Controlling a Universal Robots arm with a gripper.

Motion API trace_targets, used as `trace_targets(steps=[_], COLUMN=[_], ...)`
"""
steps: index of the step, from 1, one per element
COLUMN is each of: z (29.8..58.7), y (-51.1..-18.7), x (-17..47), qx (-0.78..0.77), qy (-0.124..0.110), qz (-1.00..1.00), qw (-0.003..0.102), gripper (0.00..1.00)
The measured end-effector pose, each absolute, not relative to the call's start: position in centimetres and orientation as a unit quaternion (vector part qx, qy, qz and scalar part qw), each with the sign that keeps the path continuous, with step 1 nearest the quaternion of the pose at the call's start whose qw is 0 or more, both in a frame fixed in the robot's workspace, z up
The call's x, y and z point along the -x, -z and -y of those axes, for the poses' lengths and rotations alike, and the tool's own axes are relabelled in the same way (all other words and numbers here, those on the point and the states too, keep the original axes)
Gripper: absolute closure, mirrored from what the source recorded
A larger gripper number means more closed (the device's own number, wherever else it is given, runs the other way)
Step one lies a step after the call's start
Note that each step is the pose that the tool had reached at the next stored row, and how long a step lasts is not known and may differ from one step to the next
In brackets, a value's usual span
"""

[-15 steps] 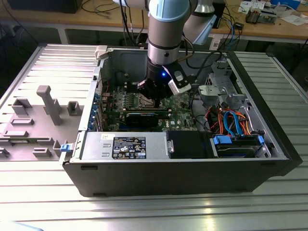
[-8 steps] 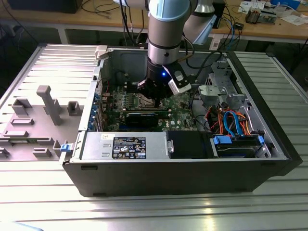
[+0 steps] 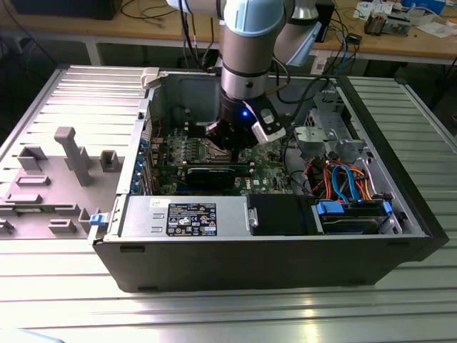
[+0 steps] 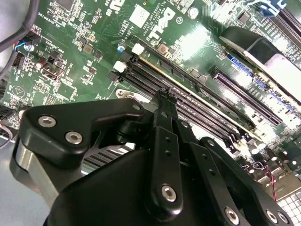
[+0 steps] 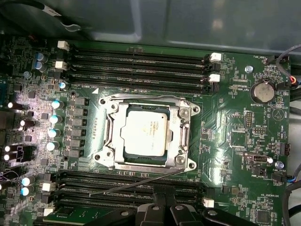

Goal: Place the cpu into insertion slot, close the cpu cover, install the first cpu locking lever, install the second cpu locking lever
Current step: 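Install the second cpu locking lever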

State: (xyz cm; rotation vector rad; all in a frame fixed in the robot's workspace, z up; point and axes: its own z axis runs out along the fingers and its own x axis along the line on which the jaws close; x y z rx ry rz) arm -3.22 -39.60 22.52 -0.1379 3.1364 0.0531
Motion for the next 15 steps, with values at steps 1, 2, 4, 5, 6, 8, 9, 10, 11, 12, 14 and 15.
trace_targets(steps=[1,2,4,5,6,8,9,10,11,12,14,15], z=[39.64,39.71,39.82,39.86,39.89,39.91,39.89,39.80,39.72,39.66,39.66,39.65], y=[-22.48,-22.46,-22.42,-22.40,-22.37,-22.37,-22.37,-22.37,-22.40,-22.49,-22.57,-22.58], x=[3.19,3.17,3.15,3.15,3.15,3.08,3.08,3.09,3.09,3.13,3.29,3.32], qx=[0.044,0.044,0.044,0.044,0.044,0.044,0.044,0.044,0.044,0.044,0.044,0.044], qy=[-0.017,-0.017,-0.017,-0.017,-0.017,-0.017,-0.017,-0.017,-0.017,-0.019,-0.028,-0.036], qz=[-0.999,-0.999,-0.999,-0.999,-0.999,-0.999,-0.999,-0.999,-0.999,-0.999,-0.999,-0.998], qw=[0.001,0.001,0.001,0.001,0.001,0.001,0.001,0.001,0.001,0.001,0.002,0.002], gripper=[0.89,0.89,0.89,0.89,0.89,0.89,0.89,0.89,0.89,0.89,0.89,0.89])
